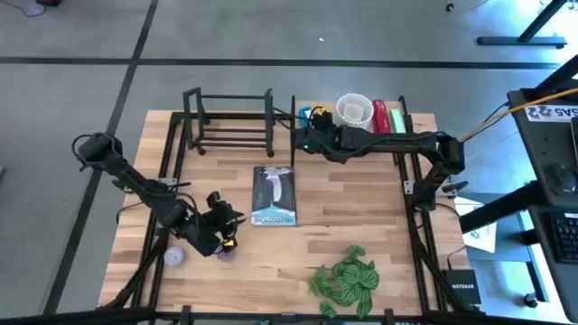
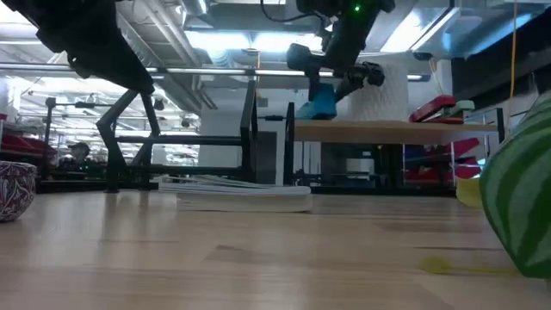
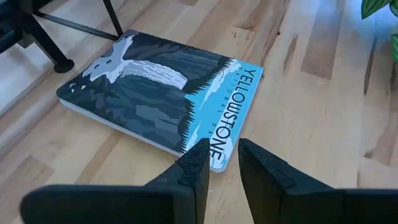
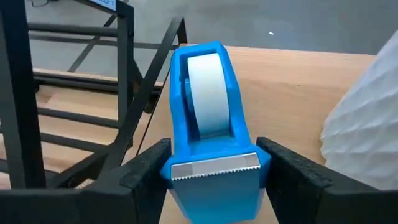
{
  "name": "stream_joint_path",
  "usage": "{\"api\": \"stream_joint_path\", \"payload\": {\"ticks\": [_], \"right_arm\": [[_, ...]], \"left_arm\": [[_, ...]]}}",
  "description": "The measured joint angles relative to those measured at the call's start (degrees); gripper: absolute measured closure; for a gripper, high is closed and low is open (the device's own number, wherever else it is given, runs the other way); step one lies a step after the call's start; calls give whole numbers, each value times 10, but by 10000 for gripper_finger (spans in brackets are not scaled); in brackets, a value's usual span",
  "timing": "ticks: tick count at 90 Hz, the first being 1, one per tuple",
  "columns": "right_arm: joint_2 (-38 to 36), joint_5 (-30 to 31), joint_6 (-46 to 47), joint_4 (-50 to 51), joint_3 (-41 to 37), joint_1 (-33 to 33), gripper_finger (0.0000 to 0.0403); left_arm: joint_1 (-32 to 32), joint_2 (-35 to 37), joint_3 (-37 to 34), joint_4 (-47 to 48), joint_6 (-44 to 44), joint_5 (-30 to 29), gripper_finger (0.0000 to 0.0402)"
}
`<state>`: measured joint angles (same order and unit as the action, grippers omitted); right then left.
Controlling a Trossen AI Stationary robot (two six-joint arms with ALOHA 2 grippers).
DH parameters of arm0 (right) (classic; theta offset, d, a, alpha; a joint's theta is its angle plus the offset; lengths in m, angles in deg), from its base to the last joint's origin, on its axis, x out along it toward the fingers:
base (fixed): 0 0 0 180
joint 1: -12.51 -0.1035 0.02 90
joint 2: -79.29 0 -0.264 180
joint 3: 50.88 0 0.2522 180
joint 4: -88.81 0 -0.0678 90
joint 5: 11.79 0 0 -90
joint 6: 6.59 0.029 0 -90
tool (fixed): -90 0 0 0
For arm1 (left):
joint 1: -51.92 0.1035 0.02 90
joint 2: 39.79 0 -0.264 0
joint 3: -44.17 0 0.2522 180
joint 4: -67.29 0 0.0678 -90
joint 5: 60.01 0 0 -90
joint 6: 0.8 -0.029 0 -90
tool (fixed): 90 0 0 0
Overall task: Stock shelves
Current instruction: Put the blue tape dispenser on the shelf, then move the white pot below the shelf
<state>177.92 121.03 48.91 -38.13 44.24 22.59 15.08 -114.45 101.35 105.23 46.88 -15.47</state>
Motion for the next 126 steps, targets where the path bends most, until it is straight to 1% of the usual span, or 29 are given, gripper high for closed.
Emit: {"api": "stream_joint_path", "payload": {"ticks": [14,46,55,64,81,91,99,109,118,126], "right_arm": [[0,-34,-13,7,0,1,192],[0,-34,-21,10,0,1,192],[0,-29,-40,8,0,1,188],[0,-26,-54,7,0,1,160],[-1,-19,-64,3,0,0,72],[-13,-17,-74,-4,0,-8,33],[-34,2,-95,-11,2,-26,18],[-58,35,-135,-2,18,-67,13],[-78,53,-190,-3,36,-125,13],[-87,57,-237,0,46,-194,13]], "left_arm": [[0,0,0,0,1,1,335],[0,0,0,0,1,1,335],[0,0,0,0,1,1,335],[0,0,0,0,1,1,335],[0,0,0,0,1,1,335],[0,0,0,0,1,1,335],[0,0,0,0,1,1,335],[0,0,0,0,1,1,335],[0,0,0,0,1,1,335],[0,0,0,0,1,1,335]]}}
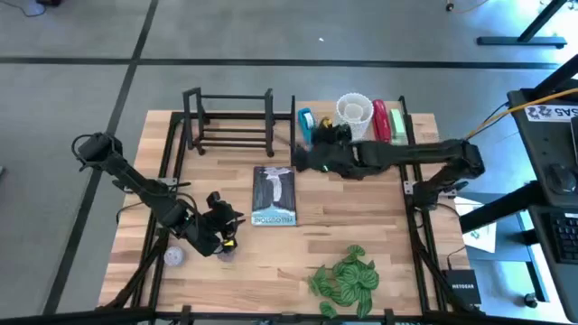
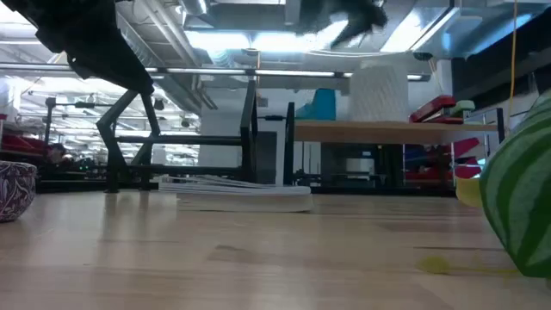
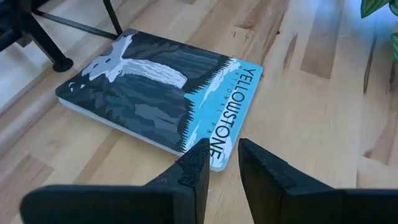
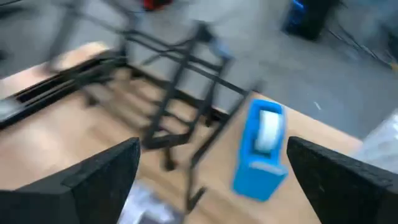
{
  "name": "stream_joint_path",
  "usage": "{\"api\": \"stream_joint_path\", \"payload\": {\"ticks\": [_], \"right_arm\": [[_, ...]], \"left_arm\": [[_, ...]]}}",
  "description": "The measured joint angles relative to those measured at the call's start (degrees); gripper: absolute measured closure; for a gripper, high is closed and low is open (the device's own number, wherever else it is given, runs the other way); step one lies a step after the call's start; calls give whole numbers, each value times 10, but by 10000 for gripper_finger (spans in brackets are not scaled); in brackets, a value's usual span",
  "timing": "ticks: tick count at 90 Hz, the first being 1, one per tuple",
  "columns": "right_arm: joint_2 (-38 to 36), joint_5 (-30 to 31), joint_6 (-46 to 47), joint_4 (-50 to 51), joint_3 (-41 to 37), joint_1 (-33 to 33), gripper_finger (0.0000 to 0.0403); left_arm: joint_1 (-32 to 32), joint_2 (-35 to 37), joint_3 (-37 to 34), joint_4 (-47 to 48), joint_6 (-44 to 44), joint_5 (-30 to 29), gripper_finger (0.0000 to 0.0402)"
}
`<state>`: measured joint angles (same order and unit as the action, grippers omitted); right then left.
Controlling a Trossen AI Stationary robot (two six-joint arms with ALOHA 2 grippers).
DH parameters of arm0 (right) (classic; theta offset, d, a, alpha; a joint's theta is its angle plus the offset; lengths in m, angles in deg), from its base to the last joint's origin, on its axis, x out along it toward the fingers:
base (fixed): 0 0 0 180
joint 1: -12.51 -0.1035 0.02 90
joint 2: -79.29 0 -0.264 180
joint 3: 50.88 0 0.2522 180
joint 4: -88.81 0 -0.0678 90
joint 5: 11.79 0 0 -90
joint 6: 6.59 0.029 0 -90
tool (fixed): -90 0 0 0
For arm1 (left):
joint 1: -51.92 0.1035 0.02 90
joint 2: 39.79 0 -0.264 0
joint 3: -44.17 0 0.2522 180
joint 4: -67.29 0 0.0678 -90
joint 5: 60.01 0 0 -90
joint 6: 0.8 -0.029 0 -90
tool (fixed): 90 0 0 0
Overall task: Stock shelves
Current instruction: Move the white pot below the shelf
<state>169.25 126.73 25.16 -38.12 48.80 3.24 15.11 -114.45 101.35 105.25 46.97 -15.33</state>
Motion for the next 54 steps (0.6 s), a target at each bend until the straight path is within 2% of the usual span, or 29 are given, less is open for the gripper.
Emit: {"api": "stream_joint_path", "payload": {"ticks": [15,27,43,54], "right_arm": [[0,-8,-38,59,18,-153,13],[1,-78,-19,123,18,-274,13],[9,-198,158,134,19,-388,13],[20,-228,316,167,18,-447,13]], "left_arm": [[0,0,0,0,2,6,335],[0,0,0,0,2,6,335],[0,0,0,0,2,6,335],[0,0,0,-8,2,6,335]]}}
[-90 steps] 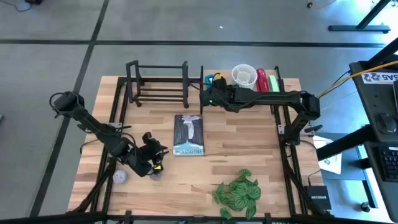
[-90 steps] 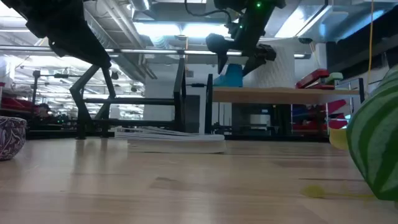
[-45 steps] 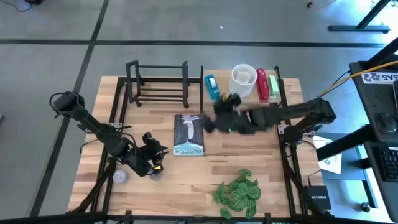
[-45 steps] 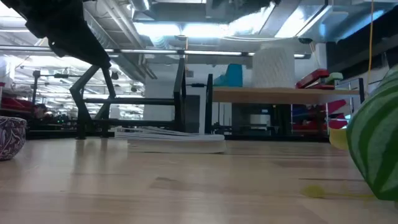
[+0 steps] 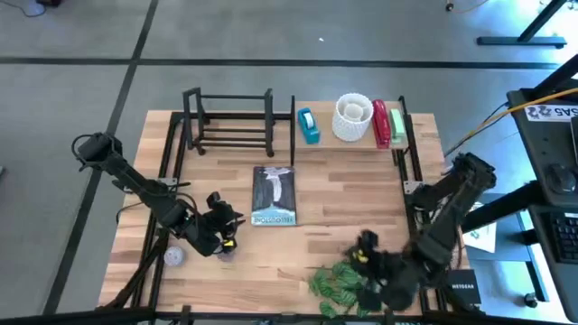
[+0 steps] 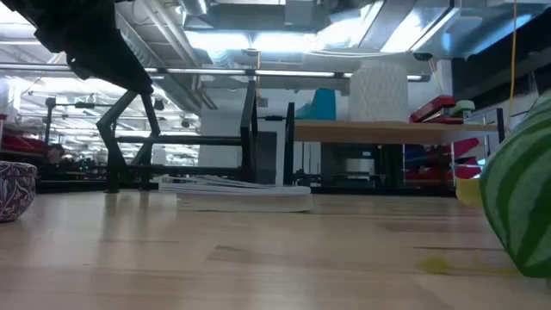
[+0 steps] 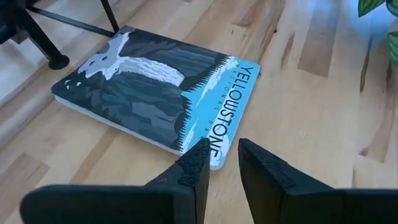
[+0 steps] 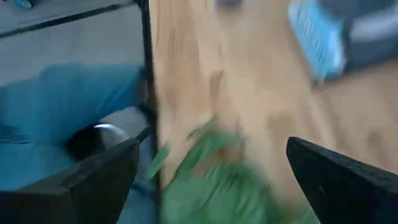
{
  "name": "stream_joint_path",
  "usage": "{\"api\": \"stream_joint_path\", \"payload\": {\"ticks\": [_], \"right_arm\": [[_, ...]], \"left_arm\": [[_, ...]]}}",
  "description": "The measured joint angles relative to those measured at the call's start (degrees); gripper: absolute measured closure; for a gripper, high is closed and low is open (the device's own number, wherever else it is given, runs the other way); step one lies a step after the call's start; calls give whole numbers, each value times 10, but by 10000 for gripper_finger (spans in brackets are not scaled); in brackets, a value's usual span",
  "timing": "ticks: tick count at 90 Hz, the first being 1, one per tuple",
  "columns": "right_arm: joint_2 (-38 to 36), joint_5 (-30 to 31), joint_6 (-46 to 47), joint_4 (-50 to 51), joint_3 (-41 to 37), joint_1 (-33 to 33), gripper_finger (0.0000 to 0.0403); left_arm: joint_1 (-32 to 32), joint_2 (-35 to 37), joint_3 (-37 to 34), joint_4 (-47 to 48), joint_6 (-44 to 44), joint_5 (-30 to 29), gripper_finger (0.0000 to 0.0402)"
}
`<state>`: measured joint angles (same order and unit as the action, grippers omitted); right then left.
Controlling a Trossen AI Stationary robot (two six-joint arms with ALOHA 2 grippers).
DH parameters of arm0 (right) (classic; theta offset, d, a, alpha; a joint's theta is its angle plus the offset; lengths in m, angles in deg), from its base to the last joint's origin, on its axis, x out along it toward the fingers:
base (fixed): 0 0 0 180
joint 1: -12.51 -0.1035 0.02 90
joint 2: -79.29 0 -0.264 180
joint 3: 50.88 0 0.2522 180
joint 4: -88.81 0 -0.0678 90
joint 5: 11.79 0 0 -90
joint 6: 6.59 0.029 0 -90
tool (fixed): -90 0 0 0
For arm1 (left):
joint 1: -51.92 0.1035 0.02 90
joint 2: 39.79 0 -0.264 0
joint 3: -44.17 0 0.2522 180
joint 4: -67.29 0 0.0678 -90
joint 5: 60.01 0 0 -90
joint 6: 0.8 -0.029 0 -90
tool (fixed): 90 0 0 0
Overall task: Stock shelves
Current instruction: Move the white pot below the shelf
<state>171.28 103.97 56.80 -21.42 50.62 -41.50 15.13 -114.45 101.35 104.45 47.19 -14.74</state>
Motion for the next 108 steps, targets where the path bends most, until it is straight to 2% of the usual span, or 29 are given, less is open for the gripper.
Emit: {"api": "stream_joint_path", "payload": {"ticks": [28,44,66,74,92,108], "right_arm": [[77,-29,282,141,-2,-146,13],[149,-29,324,84,-23,-182,13],[262,-17,326,33,-25,-178,13],[292,13,362,29,-25,-176,13],[341,131,428,25,-24,-187,13],[379,187,478,45,-24,-203,13]], "left_arm": [[0,0,0,-5,11,0,335],[1,0,0,-5,11,-9,335],[2,0,0,-4,-7,-21,335],[1,0,0,-4,-15,-21,335],[2,-1,0,-3,-2,-19,335],[2,-1,0,-4,14,-18,335]]}}
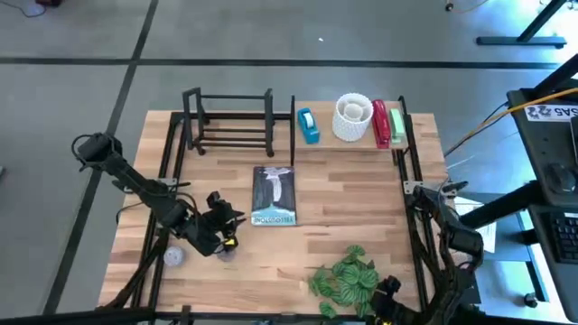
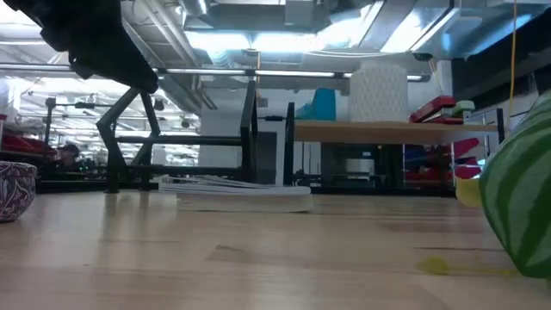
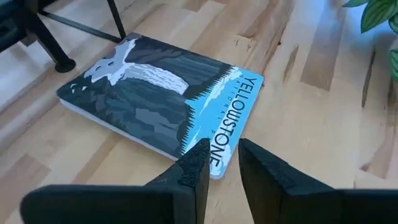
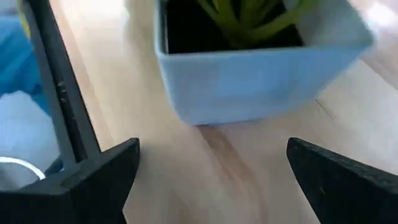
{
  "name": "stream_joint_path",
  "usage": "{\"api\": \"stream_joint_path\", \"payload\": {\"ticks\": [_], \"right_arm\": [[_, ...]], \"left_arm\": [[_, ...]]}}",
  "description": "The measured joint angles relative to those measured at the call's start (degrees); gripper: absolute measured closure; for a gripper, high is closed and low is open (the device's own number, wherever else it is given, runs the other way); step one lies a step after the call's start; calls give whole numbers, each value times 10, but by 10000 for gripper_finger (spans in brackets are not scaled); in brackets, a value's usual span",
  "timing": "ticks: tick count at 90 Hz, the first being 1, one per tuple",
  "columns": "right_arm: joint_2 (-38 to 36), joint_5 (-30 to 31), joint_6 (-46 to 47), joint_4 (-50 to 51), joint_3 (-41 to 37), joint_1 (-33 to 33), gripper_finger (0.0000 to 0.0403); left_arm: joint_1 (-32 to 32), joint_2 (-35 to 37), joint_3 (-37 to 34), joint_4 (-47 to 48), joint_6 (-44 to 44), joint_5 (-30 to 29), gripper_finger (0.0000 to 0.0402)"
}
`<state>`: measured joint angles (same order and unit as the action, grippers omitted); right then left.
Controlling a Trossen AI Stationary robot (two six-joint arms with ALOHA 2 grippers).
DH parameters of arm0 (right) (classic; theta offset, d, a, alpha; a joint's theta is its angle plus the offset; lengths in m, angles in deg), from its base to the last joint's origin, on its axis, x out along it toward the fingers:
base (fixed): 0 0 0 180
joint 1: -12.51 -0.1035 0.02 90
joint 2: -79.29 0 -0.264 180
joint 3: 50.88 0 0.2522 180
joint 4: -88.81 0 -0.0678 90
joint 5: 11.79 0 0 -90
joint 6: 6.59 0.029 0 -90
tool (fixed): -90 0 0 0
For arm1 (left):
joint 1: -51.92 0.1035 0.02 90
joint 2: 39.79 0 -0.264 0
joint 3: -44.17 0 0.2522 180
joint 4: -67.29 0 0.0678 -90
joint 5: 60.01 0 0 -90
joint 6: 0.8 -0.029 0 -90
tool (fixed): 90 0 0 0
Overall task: Stock shelves
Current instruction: Move the white pot below the shelf
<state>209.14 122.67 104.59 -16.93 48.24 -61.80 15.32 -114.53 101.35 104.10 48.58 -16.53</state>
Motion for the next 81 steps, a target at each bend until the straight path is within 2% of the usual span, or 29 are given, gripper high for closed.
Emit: {"api": "stream_joint_path", "payload": {"ticks": [18,45,62,71,81], "right_arm": [[36,71,101,60,-1,-11,13],[45,151,104,70,-1,3,13],[45,158,123,70,-1,1,15],[45,170,143,70,-1,2,36],[45,166,148,70,-1,6,86]], "left_arm": [[2,0,0,0,14,5,335],[7,0,0,-2,33,18,335],[7,0,0,-2,34,19,335],[7,0,0,-2,34,19,335],[7,0,0,-2,34,19,335]]}}
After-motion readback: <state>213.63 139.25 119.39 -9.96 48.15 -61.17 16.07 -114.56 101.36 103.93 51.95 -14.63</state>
